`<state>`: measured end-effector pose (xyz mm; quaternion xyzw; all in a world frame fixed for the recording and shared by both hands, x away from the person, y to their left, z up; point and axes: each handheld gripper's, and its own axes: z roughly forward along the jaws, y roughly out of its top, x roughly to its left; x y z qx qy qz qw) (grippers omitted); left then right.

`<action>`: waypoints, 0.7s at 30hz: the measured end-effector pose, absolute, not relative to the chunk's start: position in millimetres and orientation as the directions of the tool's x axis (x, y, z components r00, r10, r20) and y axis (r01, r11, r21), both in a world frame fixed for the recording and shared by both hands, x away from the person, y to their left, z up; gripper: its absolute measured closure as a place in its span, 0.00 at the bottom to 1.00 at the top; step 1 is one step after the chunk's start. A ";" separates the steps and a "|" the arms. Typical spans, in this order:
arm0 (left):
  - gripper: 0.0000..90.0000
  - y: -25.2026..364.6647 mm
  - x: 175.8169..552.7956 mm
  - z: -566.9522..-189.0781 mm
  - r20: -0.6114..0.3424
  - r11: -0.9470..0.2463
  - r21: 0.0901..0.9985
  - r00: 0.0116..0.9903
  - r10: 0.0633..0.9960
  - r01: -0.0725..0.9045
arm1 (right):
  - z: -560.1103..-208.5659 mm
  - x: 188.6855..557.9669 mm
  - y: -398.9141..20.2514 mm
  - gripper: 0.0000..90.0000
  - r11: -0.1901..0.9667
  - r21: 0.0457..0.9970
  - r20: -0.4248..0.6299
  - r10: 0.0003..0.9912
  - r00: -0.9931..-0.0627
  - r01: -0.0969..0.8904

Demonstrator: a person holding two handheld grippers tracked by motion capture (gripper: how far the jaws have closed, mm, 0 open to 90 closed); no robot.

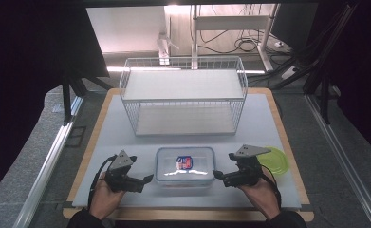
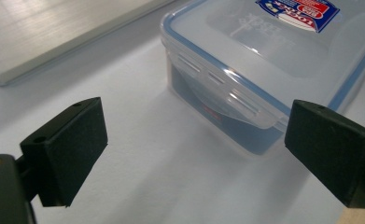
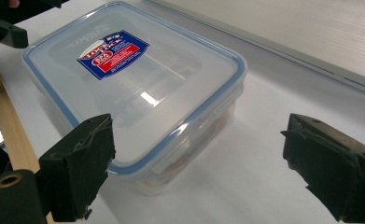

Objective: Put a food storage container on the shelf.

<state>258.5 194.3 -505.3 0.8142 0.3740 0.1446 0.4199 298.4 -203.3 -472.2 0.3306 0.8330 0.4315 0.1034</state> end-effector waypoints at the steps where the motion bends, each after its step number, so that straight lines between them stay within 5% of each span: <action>1: 0.07 192.6 258.6 -505.7 -0.083 -0.367 0.790 0.679 0.729 0.491 | -472.9 299.1 -202.0 0.09 0.414 0.784 0.116 0.634 -0.764 0.462; 14: 0.00 180.0 266.4 -502.6 -0.139 -0.385 0.768 0.720 0.680 0.512 | -475.9 302.3 -184.4 0.04 0.476 0.734 0.126 0.606 -0.785 0.485; 21: 0.00 183.0 288.7 -514.1 -0.310 -0.298 0.750 0.711 0.631 0.591 | -481.8 313.0 -181.7 0.06 0.457 0.699 0.225 0.590 -0.776 0.550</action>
